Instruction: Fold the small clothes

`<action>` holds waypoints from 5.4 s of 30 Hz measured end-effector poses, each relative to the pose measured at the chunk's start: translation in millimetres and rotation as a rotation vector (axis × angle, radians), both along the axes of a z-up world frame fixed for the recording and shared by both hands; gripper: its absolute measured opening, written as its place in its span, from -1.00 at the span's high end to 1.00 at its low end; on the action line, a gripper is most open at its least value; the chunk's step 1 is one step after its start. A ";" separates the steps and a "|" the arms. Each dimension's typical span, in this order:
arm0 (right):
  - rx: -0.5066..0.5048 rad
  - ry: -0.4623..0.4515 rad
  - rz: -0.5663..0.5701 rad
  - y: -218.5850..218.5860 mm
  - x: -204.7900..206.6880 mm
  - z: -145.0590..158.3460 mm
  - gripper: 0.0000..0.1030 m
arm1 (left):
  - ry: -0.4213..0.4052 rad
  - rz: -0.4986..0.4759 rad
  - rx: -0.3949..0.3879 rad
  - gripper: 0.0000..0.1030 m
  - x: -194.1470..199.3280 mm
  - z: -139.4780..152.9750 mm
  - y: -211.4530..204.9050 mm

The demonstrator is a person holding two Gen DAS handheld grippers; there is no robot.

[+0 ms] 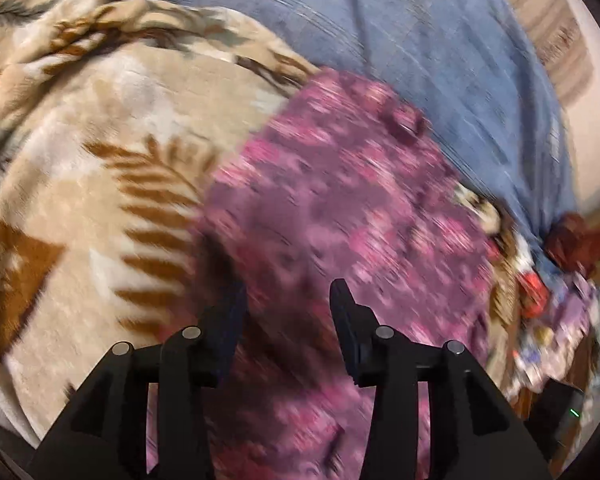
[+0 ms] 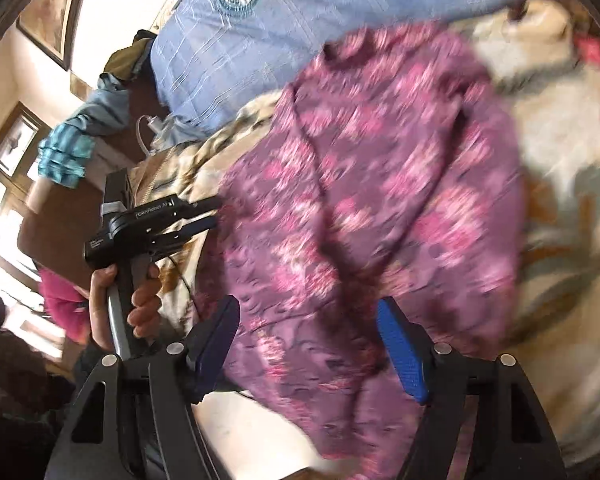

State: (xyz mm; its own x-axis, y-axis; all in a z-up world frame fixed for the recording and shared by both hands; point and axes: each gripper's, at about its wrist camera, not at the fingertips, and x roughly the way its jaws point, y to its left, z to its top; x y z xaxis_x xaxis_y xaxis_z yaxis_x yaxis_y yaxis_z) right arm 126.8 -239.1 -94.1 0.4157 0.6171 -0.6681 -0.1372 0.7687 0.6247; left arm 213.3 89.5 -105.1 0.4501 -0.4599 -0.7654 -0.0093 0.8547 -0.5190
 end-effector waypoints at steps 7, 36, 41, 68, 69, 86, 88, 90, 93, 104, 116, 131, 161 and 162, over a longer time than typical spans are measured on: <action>-0.071 0.080 0.046 18.4 2.4 -15.4 0.83 | 0.013 -0.154 0.044 0.13 -29.2 -13.1 -46.1; -0.218 -0.035 -0.190 -19.5 -26.6 14.7 -0.06 | -0.127 -0.116 0.185 0.09 -126.8 37.0 -55.9; -0.206 -0.030 -0.227 -31.8 -29.9 18.4 -0.07 | -0.132 -0.103 0.192 0.07 -131.7 44.4 -52.5; -0.273 0.055 -0.397 -88.2 -68.2 8.8 -0.07 | -0.130 -0.216 0.169 0.07 -149.5 42.9 -103.0; -0.275 0.058 -0.397 -88.4 -68.9 9.5 -0.07 | -0.134 -0.219 0.169 0.07 -150.3 43.9 -103.6; -0.281 0.184 -0.338 -75.8 -58.8 -16.7 0.99 | -0.137 -0.228 0.158 0.07 -160.2 42.3 -105.9; -0.242 0.165 -0.347 -81.6 -63.9 -8.0 0.99 | -0.139 -0.243 0.162 0.07 -161.1 41.1 -111.0; -0.237 0.140 -0.340 -83.3 -65.7 0.7 1.00 | -0.134 -0.260 0.163 0.07 -161.3 39.0 -118.0; -0.236 0.117 -0.311 -80.9 -65.0 4.4 0.98 | -0.139 -0.286 0.168 0.07 -165.5 36.8 -128.7; -0.206 0.089 -0.284 -79.8 -43.5 1.1 -0.14 | -0.152 -0.314 0.219 0.05 -171.7 39.3 -143.6; -0.165 0.138 -0.276 -86.6 -44.5 -16.9 -0.15 | -0.186 -0.326 0.210 0.01 -176.7 39.2 -158.4; -0.022 0.125 -0.206 -88.9 -49.9 -21.4 -0.13 | -0.179 -0.472 0.187 0.01 -182.0 14.0 -182.6; -0.286 0.231 -0.138 -50.9 -47.1 -51.8 0.64 | -0.130 -0.496 0.095 0.01 -183.4 -1.9 -173.4; -0.297 0.223 -0.132 -48.0 -44.9 -50.8 0.63 | -0.132 -0.501 0.096 0.01 -184.0 -1.8 -174.5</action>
State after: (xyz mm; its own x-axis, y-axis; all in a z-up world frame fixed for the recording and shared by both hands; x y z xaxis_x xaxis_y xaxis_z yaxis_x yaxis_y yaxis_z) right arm 81.9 -287.0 -144.8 0.3031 0.3347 -0.8922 0.0884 0.9224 0.3761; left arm 29.3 -85.0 -106.9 0.2885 -0.5738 -0.7665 0.4727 0.7815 -0.4072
